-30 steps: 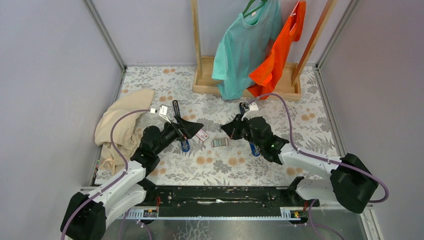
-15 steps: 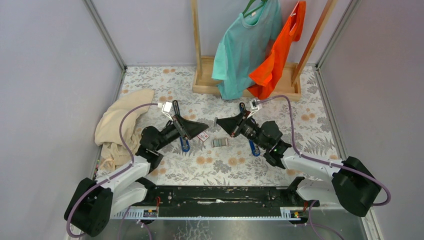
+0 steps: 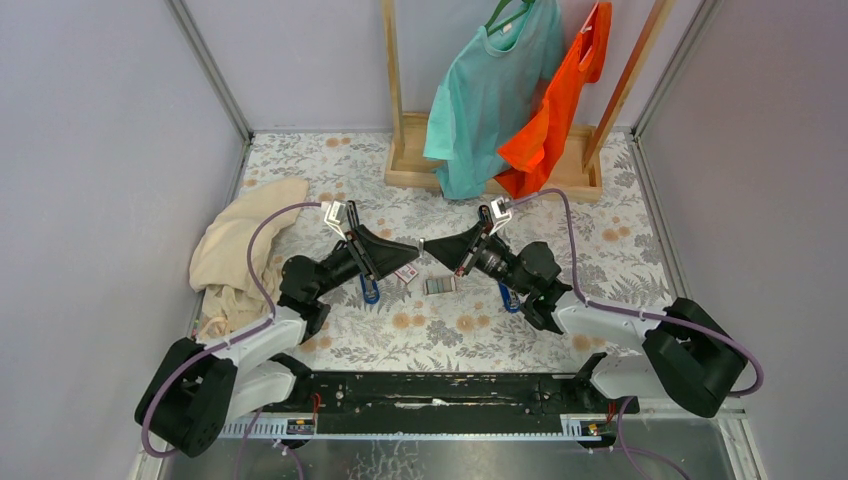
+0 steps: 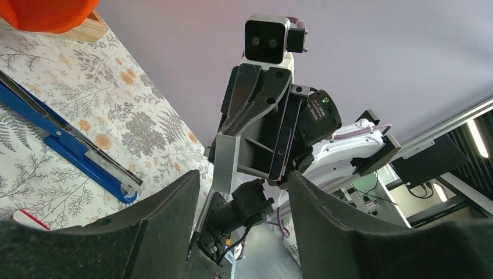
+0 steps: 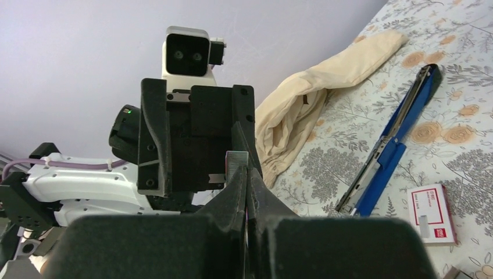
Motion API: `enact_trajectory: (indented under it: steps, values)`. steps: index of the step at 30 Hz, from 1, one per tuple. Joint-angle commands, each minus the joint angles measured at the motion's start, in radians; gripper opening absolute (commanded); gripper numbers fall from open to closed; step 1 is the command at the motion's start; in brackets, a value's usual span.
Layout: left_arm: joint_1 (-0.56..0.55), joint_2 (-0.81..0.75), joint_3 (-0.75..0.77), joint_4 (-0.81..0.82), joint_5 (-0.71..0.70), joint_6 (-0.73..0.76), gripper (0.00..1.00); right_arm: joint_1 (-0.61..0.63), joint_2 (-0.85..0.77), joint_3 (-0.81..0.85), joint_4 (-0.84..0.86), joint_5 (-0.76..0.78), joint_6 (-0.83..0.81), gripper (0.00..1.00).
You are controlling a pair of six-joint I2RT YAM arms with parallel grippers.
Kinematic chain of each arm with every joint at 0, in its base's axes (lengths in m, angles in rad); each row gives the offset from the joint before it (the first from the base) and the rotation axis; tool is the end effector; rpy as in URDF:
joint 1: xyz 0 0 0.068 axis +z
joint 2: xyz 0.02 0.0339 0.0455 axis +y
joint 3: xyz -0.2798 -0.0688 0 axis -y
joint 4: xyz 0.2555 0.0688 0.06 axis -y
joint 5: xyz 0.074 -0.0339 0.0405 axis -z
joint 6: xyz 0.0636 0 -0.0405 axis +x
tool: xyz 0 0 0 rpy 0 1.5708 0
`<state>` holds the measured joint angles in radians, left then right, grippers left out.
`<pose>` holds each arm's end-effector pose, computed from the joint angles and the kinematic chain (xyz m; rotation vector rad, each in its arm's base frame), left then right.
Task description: Load the staples into the stapler
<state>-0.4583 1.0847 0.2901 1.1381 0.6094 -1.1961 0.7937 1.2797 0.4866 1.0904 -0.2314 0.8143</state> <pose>0.1900 -0.1343 0.2631 0.0776 1.5194 -1.7474 0.1941 0.2182 0.2814 -0.2093 1.4276 1.5030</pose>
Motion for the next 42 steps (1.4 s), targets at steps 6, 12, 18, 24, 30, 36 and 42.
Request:
enact_trajectory:
  steps: [6,12,18,24,30,36,42]
  values:
    - [-0.018,0.025,-0.006,0.121,0.019,-0.041,0.58,-0.003,0.018,0.035,0.146,-0.046,0.027,0.0]
    - [-0.031,0.04,-0.007,0.145,0.019,-0.056,0.52,-0.003,0.026,0.022,0.182,-0.041,0.032,0.0]
    - [-0.036,0.045,-0.009,0.153,0.007,-0.064,0.45,-0.002,0.021,0.02,0.178,-0.044,0.027,0.0]
    - [-0.036,0.047,-0.008,0.154,0.003,-0.065,0.36,-0.003,0.02,0.014,0.178,-0.054,0.025,0.0]
    - [-0.037,0.047,-0.008,0.154,0.002,-0.06,0.26,-0.002,0.01,0.01,0.176,-0.063,0.019,0.0]
    - [-0.036,0.03,0.003,0.093,0.014,-0.023,0.22,-0.004,-0.039,0.0,0.08,-0.063,-0.031,0.11]
    - [-0.036,-0.073,0.068,-0.259,0.015,0.145,0.2,-0.028,-0.176,0.063,-0.289,-0.079,-0.203,0.3]
